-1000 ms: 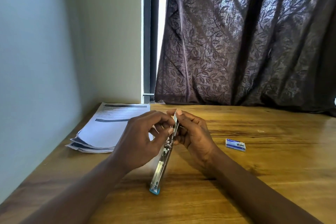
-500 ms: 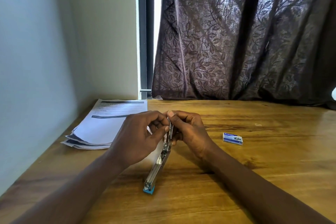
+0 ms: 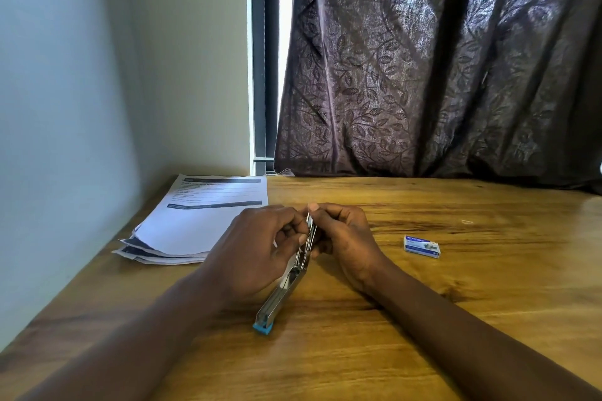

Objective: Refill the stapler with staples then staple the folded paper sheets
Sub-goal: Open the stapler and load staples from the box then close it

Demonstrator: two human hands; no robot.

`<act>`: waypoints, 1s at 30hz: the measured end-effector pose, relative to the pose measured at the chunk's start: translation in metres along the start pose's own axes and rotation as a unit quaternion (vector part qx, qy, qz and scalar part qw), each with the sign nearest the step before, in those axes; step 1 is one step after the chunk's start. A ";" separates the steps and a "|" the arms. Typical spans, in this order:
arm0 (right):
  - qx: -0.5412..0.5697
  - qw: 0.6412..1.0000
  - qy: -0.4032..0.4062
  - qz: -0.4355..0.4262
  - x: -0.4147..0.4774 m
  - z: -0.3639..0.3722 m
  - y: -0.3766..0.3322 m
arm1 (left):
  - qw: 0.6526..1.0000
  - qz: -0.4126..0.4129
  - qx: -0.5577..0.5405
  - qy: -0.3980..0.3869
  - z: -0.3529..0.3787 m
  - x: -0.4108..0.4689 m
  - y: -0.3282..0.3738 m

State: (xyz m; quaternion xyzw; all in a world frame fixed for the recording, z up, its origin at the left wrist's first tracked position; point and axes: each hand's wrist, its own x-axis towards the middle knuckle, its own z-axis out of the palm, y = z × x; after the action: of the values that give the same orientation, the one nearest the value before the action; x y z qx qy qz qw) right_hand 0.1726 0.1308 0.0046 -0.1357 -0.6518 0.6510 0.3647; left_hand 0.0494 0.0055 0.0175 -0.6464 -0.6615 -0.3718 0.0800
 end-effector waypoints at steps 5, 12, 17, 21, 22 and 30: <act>0.010 1.000 0.015 0.010 0.003 -0.002 0.001 | 1.000 0.006 -0.021 0.015 -0.002 0.001 0.000; 0.039 0.998 0.042 0.027 0.007 -0.007 0.000 | 0.995 0.074 -0.033 0.056 -0.005 -0.002 0.003; 0.078 0.992 0.092 0.034 0.010 -0.009 -0.006 | 0.991 0.104 -0.048 0.064 -0.006 -0.003 0.008; 0.087 0.990 0.106 0.031 0.010 -0.013 -0.010 | 0.992 0.108 -0.053 0.049 -0.003 -0.003 0.006; 0.081 0.991 0.098 0.029 0.009 -0.013 -0.009 | 0.991 0.107 -0.057 0.053 -0.003 -0.003 0.006; -0.001 1.000 -0.023 0.012 0.005 -0.007 -0.006 | 0.986 0.033 -0.076 0.144 -0.005 0.000 0.001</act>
State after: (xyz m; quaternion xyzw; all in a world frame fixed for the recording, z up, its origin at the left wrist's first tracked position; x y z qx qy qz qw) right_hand 0.1755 0.1384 0.0108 -0.1289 -0.6590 0.6577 0.3414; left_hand 0.0489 0.0021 0.0212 -0.6120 -0.5909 -0.5072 0.1376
